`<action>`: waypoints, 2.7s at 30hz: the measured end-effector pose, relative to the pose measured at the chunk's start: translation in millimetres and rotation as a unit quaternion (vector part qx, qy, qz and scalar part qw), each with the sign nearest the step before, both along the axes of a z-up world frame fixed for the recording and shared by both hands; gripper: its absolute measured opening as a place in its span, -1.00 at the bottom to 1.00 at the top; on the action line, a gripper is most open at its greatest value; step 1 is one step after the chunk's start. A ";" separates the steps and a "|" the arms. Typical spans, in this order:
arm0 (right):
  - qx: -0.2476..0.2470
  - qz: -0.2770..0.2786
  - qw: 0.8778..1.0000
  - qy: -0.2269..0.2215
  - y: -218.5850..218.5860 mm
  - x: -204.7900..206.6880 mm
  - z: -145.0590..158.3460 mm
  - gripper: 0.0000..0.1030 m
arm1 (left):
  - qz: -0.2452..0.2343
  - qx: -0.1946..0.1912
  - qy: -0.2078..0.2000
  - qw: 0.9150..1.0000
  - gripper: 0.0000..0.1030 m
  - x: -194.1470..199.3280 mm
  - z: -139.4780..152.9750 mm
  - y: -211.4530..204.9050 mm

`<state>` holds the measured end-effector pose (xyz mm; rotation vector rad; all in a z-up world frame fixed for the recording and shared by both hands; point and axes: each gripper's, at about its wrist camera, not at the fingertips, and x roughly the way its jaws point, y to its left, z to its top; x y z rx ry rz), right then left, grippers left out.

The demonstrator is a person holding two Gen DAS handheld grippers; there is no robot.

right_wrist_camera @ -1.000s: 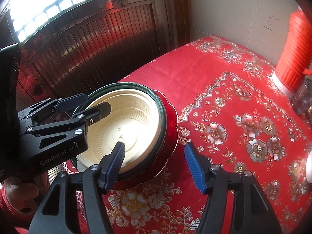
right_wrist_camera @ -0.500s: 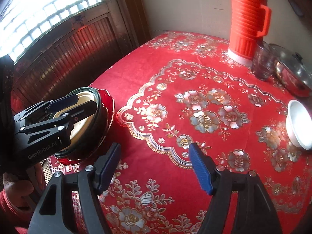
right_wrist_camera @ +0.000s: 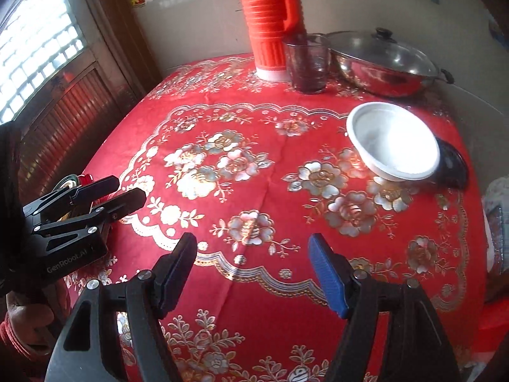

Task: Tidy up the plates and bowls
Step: 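Move the left gripper to the rim of the small white bowl, then close the left gripper on the small white bowl rim, then lift the small white bowl with the left gripper and carry it to the stack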

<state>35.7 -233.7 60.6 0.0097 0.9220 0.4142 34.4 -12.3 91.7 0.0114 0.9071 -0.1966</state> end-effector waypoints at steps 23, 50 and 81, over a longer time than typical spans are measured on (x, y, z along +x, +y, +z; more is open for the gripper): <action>0.016 -0.177 0.984 -0.005 -110.6 65.2 -5.9 0.55 | -0.045 -0.006 0.023 0.999 0.10 86.6 -10.0 -117.2; 0.007 -0.189 0.981 0.044 -146.3 134.1 -16.1 0.50 | -0.053 0.002 0.078 0.996 0.10 172.8 -32.8 -175.7; -0.030 -0.110 0.993 0.027 -77.9 105.3 -20.9 -0.58 | -0.050 0.033 0.084 0.995 -0.64 133.2 -38.9 -124.5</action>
